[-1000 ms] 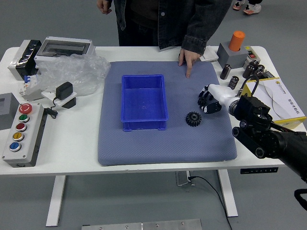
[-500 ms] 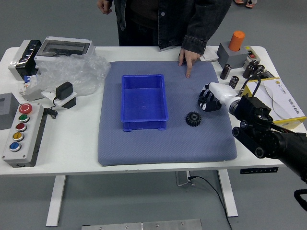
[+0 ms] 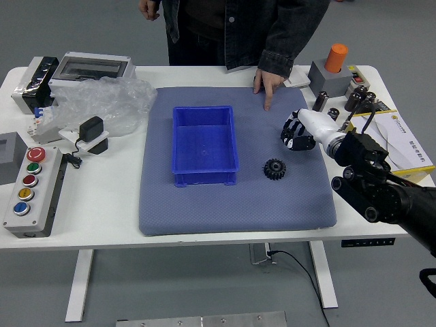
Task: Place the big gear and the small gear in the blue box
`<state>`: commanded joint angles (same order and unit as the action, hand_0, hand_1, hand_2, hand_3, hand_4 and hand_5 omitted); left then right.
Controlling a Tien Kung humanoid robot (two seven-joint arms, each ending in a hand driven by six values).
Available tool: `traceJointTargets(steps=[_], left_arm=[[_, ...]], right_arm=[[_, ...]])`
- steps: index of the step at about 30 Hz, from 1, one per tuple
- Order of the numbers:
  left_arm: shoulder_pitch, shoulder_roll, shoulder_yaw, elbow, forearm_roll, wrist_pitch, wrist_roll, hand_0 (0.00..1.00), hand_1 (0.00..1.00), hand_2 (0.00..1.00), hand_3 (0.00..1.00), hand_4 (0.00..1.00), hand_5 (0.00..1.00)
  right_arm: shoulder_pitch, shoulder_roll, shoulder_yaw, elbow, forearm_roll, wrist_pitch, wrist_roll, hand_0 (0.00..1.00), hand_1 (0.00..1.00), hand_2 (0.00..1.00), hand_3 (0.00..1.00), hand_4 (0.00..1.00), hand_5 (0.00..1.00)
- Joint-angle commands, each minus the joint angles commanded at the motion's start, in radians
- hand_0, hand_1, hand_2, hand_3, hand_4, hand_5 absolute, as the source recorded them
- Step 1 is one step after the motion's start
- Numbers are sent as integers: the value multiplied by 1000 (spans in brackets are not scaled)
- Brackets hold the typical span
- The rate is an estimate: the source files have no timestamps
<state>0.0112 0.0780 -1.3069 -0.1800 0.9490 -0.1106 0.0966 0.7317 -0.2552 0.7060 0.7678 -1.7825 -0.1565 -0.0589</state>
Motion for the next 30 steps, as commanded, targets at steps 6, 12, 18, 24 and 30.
traceJointTargets(steps=[6, 12, 18, 24, 30], left_arm=[[0, 1, 0, 0, -1, 0, 0, 849, 798, 799, 843, 583, 63], [0, 1, -2, 0, -1, 0, -1, 849, 798, 799, 843, 583, 63], [0, 0, -4, 0, 1, 0, -1, 849, 799, 799, 843, 583, 63], [2, -1, -4, 0, 2, 0, -1, 849, 798, 799, 843, 583, 63], [4, -1, -4, 0, 3, 0, -1, 849, 798, 799, 843, 583, 63]], right_arm=[[-7, -13, 54, 84, -28, -9, -16, 602, 492, 477, 500, 528, 2], [-18, -23, 96, 193, -58, -16, -37, 601, 491, 475, 499, 538, 2], [-28, -23, 100, 316, -77, -23, -55, 602, 491, 474, 500, 554, 2], [-36, -7, 83, 415, -81, -27, -64, 605, 491, 474, 497, 561, 2], [-43, 36, 51, 461, -74, -32, -67, 612, 495, 476, 500, 576, 2]])
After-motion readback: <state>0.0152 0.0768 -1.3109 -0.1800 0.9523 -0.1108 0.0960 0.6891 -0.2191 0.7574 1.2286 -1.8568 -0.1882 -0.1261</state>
